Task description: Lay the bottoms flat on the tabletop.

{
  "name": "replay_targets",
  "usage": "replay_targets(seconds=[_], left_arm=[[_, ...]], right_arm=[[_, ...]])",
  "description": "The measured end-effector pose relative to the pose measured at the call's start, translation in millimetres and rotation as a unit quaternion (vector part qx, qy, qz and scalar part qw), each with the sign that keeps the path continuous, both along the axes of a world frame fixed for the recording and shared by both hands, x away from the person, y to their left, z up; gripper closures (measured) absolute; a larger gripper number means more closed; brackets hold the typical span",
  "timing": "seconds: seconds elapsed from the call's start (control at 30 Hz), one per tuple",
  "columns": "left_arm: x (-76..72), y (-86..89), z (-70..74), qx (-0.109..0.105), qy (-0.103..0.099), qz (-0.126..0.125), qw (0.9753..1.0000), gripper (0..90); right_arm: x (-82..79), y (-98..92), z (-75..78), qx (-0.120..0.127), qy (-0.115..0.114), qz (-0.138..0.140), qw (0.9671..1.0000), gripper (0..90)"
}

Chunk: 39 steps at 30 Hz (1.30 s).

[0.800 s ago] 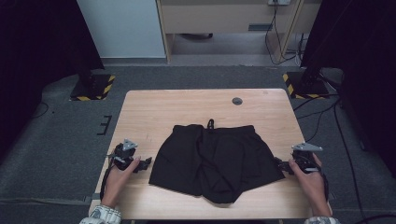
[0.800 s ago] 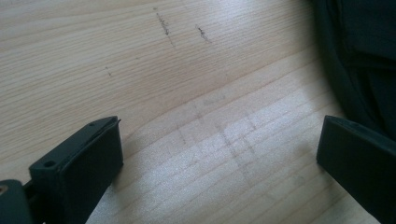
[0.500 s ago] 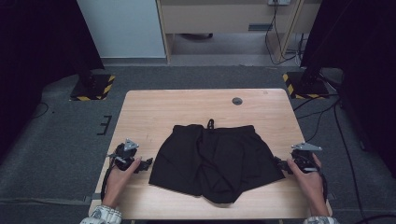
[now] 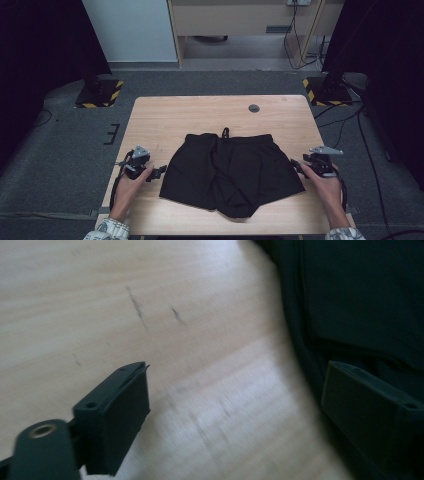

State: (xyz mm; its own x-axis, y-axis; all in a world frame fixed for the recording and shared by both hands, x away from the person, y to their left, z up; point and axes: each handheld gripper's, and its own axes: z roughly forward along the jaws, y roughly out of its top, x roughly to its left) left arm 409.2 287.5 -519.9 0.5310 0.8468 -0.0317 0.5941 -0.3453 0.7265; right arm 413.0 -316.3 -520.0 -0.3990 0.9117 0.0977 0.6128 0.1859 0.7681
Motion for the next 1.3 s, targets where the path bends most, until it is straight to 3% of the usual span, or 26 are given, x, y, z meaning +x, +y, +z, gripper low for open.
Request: replay_targets(seconds=[0.17,0.27,0.37,0.4,0.47,0.53,0.67,0.73,0.8,0.83,0.9,0.93,1.0,1.13,1.27,1.3], left_arm=[[18.8,-3.5,10.5,-0.010,-0.003,-0.005,0.9999,13.6],[41.0,-12.7,15.8,-0.006,0.002,-0.010,0.9999,15.6],[48.9,-17.9,18.3,-0.004,0.007,-0.016,0.9998,20.1],[54.9,-25.6,20.9,-0.006,0.008,-0.017,0.9998,20.8],[57.1,-31.4,23.5,-0.006,0.008,-0.024,0.9997,24.1],[58.1,-39.1,26.8,0.000,0.004,-0.033,0.9995,25.5],[59.1,-49.8,28.0,-0.002,0.008,-0.047,0.9989,30.3],[61.9,-58.7,24.3,0.015,0.016,-0.057,0.9981,32.7],[63.6,-60.5,22.7,0.019,0.017,-0.053,0.9982,33.4],[65.9,-61.2,21.1,0.016,0.019,-0.053,0.9983,36.7],[72.2,-64.0,15.7,-0.005,0.034,-0.050,0.9982,37.8],[72.2,-64.0,15.7,-0.005,0.034,-0.050,0.9982,38.3],[77.9,-69.4,9.4,0.010,0.041,-0.048,0.9980,39.6],[81.7,-72.8,4.7,0.018,0.040,-0.035,0.9984,42.9],[82.8,-76.6,-0.7,0.032,0.048,-0.041,0.9975,46.6],[82.4,-77.6,-1.0,0.035,0.042,-0.043,0.9976,51.2]], right_arm=[[20.3,12.8,11.4,-0.001,-0.006,0.029,0.9996,50.4],[47.1,33.3,16.9,0.001,0.004,0.061,0.9981,51.3],[56.9,41.8,15.5,-0.002,0.015,0.073,0.9972,49.5],[65.5,51.3,9.8,-0.015,0.030,0.083,0.9959,48.0],[69.4,57.2,3.8,-0.024,0.038,0.087,0.9952,47.8],[71.5,59.6,-1.0,-0.037,0.040,0.082,0.9951,50.5],[72.2,59.6,-7.4,-0.039,0.041,0.078,0.9953,55.6],[70.4,59.6,-9.1,-0.039,0.030,0.072,0.9962,61.5],[69.8,59.8,-8.8,-0.042,0.031,0.069,0.9962,64.1],[69.9,60.1,-9.0,-0.040,0.030,0.071,0.9963,70.2],[70.2,61.3,-9.3,-0.046,0.025,0.072,0.9961,74.8],[70.2,61.3,-9.3,-0.046,0.025,0.072,0.9961,74.8],[71.2,63.3,-8.1,-0.048,0.032,0.075,0.9955,77.6],[71.5,62.8,-8.4,-0.043,0.032,0.076,0.9956,80.1],[72.0,61.4,-8.9,-0.034,0.034,0.077,0.9959,80.8],[72.2,60.5,-8.8,-0.033,0.035,0.080,0.9956,81.6]])
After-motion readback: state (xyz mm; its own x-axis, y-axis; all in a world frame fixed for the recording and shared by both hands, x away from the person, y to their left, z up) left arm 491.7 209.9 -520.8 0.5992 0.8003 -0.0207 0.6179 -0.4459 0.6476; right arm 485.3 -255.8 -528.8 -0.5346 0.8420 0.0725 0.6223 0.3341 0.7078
